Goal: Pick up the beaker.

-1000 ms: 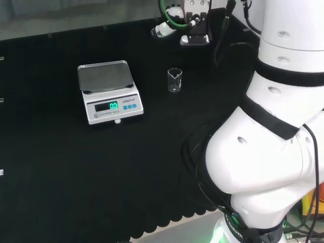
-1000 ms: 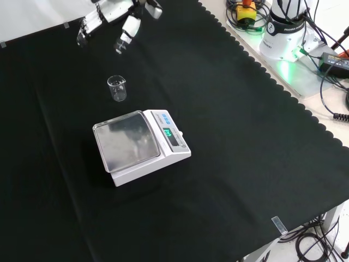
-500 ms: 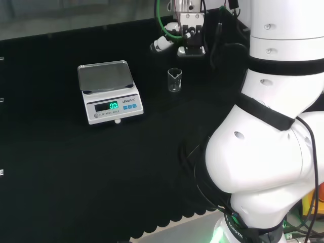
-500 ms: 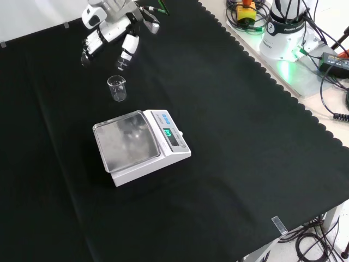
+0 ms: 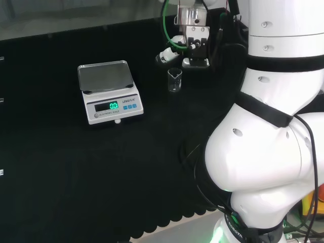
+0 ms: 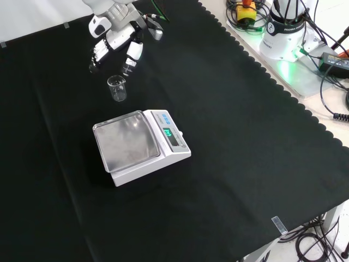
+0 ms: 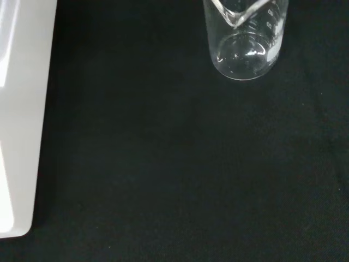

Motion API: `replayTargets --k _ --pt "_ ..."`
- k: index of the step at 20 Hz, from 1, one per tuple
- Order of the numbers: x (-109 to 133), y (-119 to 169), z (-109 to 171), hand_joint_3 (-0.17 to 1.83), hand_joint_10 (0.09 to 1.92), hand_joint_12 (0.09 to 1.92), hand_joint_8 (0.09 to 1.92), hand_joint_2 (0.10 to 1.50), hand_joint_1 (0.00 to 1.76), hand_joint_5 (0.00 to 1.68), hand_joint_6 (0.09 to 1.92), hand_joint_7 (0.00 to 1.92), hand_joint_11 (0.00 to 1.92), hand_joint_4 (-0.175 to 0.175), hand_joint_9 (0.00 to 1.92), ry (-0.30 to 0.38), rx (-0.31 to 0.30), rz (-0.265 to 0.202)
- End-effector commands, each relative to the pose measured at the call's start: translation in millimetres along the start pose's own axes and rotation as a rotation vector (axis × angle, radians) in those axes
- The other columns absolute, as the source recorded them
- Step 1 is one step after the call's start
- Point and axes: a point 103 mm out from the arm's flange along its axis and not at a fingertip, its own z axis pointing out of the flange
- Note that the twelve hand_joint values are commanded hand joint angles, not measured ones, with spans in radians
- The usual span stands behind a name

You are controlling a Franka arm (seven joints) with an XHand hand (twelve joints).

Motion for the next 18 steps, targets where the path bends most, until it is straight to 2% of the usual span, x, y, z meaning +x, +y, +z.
replayTargets --k 1,4,8,18 --pt "-10 6 14 -0.10 0.52 1.45 0.35 1.13 0.35 0.15 0.09 0.00 0.00 -0.126 0.00 0.029 -0.025 0.008" --pt "-11 13 21 -0.11 0.62 1.48 0.44 1.12 0.37 0.18 0.09 0.00 0.00 -0.125 0.00 0.036 -0.031 0.013" --pt "-13 28 25 -0.12 0.70 1.51 0.54 1.10 0.42 0.20 0.09 0.00 0.00 -0.122 0.00 0.038 0.000 0.026" --pt "-22 56 43 -0.13 0.72 1.52 0.55 1.09 0.45 0.19 0.09 0.00 0.00 -0.120 0.00 0.059 0.058 0.044"
